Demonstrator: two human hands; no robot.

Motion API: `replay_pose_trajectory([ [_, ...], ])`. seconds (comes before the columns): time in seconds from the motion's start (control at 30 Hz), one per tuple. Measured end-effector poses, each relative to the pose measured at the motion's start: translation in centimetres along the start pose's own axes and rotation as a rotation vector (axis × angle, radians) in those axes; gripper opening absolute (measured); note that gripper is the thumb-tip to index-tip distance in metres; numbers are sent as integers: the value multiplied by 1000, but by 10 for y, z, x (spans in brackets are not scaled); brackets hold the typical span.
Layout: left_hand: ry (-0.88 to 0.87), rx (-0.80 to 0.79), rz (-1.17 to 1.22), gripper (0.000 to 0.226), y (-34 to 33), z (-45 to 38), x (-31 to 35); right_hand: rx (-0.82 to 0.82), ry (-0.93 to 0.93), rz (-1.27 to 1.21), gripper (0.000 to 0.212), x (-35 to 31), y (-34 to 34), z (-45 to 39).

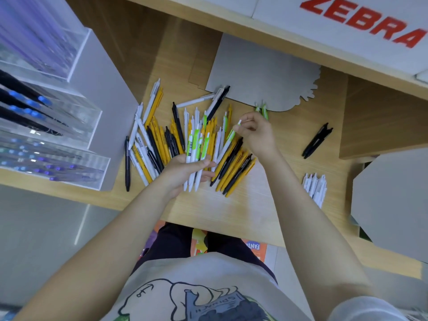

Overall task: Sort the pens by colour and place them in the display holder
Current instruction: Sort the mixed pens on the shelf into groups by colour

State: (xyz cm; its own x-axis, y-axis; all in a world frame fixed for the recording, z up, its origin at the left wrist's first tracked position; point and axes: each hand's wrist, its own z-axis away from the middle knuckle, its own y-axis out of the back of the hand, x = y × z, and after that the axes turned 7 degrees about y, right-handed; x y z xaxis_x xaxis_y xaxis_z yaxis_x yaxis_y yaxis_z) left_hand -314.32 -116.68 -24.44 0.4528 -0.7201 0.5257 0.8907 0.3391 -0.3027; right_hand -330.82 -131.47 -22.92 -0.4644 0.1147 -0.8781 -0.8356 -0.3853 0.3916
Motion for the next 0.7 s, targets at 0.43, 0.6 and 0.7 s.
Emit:
replay_pose_trajectory([
  [0.43,-42,-58,-39,22,-28,-3,17,-138,-48,-153,18,-45,-2,20],
  [0.6,-26,30,47,14,-13,-8,13,-86,-18,84,46,-5,0,-3],
  [0.7,-2,8,73,20,-4,-9,12,-289,-4,309,83,12,-7,-19],
])
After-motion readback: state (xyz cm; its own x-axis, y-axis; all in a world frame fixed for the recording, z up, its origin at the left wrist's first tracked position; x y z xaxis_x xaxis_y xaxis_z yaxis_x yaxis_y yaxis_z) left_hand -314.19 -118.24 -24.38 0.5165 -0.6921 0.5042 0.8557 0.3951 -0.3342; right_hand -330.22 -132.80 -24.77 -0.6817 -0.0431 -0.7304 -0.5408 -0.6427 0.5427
